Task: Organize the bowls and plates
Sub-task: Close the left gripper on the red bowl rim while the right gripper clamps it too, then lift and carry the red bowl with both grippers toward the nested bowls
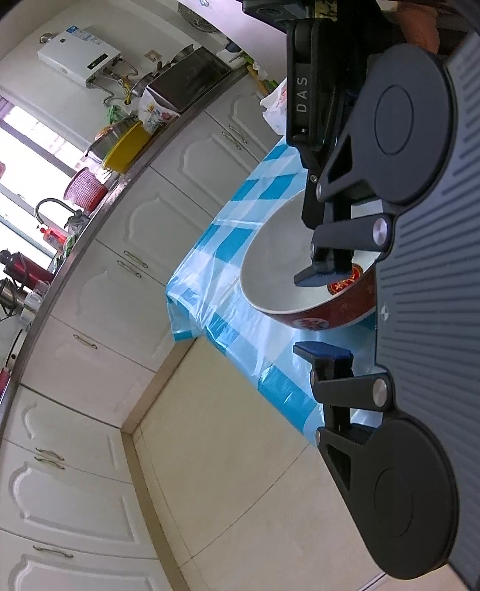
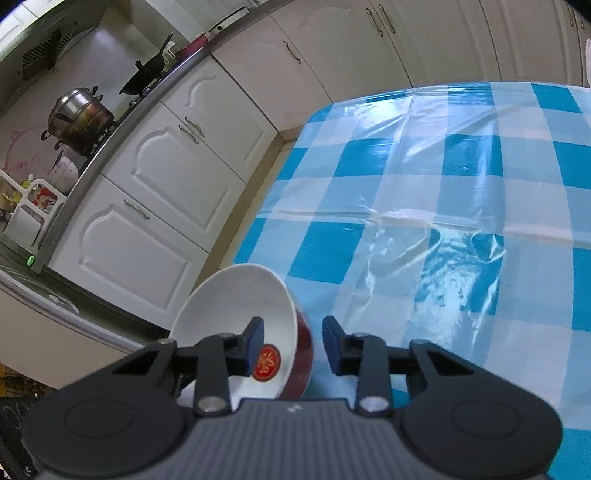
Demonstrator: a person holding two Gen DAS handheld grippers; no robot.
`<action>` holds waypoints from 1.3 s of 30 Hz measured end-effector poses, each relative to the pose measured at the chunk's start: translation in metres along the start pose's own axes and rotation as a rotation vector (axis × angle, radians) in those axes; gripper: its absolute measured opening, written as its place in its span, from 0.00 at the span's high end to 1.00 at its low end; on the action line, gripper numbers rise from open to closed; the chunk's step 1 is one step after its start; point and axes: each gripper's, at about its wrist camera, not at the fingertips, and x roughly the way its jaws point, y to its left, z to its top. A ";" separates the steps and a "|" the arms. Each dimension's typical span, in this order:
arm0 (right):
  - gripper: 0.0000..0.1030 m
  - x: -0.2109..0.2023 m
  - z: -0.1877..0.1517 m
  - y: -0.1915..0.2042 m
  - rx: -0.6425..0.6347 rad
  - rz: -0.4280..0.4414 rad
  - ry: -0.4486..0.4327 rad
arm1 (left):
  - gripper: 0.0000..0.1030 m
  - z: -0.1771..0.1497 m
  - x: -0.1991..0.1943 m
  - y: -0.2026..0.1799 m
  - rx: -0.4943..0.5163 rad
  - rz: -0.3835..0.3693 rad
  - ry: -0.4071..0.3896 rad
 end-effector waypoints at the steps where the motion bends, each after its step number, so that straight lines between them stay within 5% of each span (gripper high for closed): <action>1: 0.70 0.000 0.000 -0.001 0.000 -0.002 0.000 | 0.69 0.000 0.001 -0.001 0.006 0.002 0.002; 22: 0.77 0.019 0.007 -0.003 -0.024 -0.034 0.061 | 0.70 -0.001 0.014 -0.001 0.022 -0.021 0.045; 28: 0.90 0.025 0.008 -0.001 -0.050 -0.017 0.074 | 0.73 -0.004 0.014 0.002 0.025 -0.031 0.040; 39: 0.90 0.023 0.007 0.007 -0.072 -0.029 0.063 | 0.86 -0.005 0.013 0.003 0.036 -0.029 0.031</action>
